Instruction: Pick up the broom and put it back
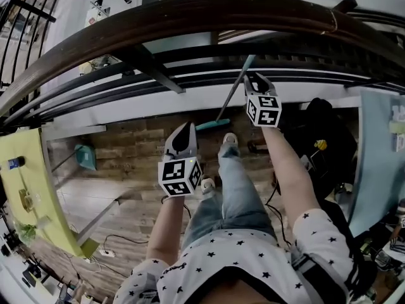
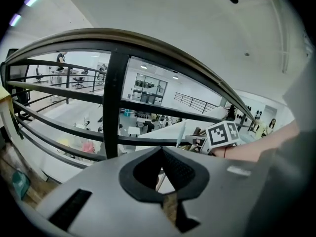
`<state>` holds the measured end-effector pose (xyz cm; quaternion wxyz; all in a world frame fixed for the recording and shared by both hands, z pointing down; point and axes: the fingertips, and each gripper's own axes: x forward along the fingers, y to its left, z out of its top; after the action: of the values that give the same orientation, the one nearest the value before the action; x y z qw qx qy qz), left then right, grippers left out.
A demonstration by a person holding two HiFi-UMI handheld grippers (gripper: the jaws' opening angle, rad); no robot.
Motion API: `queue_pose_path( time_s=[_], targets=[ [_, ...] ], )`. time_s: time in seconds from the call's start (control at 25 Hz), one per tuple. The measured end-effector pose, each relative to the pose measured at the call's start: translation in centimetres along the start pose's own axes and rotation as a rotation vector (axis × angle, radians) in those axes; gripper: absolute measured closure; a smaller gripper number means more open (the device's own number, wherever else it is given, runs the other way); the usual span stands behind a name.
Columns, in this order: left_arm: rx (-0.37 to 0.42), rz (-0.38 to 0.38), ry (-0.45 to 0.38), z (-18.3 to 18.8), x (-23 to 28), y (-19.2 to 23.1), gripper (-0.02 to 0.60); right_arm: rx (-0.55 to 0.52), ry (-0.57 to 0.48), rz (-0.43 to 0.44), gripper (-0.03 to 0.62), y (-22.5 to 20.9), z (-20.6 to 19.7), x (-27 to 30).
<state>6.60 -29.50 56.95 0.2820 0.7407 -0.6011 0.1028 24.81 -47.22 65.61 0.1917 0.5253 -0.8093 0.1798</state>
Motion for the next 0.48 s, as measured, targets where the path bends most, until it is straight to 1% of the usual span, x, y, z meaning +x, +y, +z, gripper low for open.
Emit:
queue_pose_path(
  time_s=[0.16,0.48],
  targets=[
    [-0.003,0.007,0.014,-0.7,0.9,0.4,0.569,-0.009,0.012,-0.006,0.464,-1.1,-0.4,2.3],
    [-0.012,0.025,0.025,-1.6,1.9,1.2,0.569,-0.017,0.053,-0.014,0.437,-2.6,-1.4,6.1]
  ],
)
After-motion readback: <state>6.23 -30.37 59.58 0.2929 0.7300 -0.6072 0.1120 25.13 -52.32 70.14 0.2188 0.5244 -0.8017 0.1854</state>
